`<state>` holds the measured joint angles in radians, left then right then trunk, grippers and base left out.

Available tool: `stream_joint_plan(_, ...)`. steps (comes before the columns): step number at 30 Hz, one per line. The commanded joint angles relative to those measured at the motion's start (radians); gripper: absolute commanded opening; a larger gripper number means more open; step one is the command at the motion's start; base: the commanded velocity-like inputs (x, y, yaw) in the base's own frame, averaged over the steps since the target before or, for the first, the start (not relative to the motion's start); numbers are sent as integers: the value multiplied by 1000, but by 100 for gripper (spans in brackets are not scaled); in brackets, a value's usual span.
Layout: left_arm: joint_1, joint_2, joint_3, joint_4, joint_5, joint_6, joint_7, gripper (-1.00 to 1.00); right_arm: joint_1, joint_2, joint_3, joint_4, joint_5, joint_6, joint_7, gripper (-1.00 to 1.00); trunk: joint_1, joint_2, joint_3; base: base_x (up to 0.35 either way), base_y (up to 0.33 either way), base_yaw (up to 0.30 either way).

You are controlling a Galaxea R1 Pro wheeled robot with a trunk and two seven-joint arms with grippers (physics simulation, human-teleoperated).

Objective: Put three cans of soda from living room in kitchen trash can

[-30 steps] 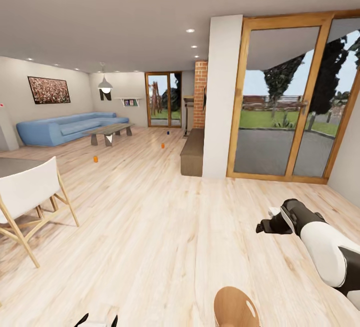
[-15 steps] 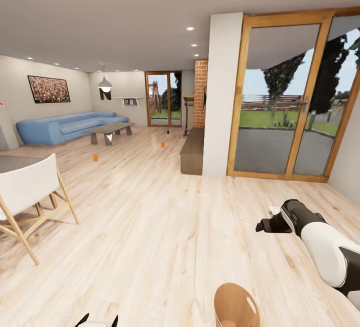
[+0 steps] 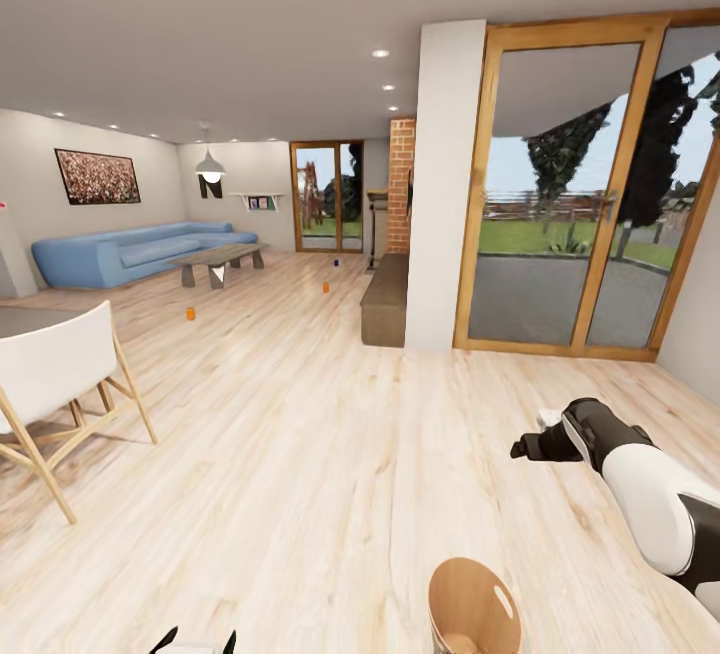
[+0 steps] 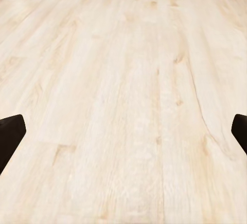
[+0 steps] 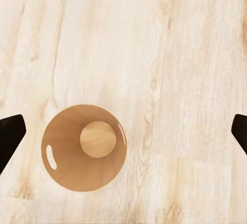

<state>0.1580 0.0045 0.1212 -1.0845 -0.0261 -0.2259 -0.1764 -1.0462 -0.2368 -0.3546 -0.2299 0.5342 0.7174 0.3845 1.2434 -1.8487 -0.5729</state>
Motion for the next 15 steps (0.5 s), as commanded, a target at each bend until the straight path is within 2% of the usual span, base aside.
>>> stream_joint_plan(1,0,0,0,0,0,0,0,100,0,0,0,0,0,-2,0,100,4,-7,-3,0,0,0)
stream_joint_plan(15,0,0,-1,0,-1,1,0,100,1,0,0,1,-1,-10,3,100,58,-105,-47,0,0,0)
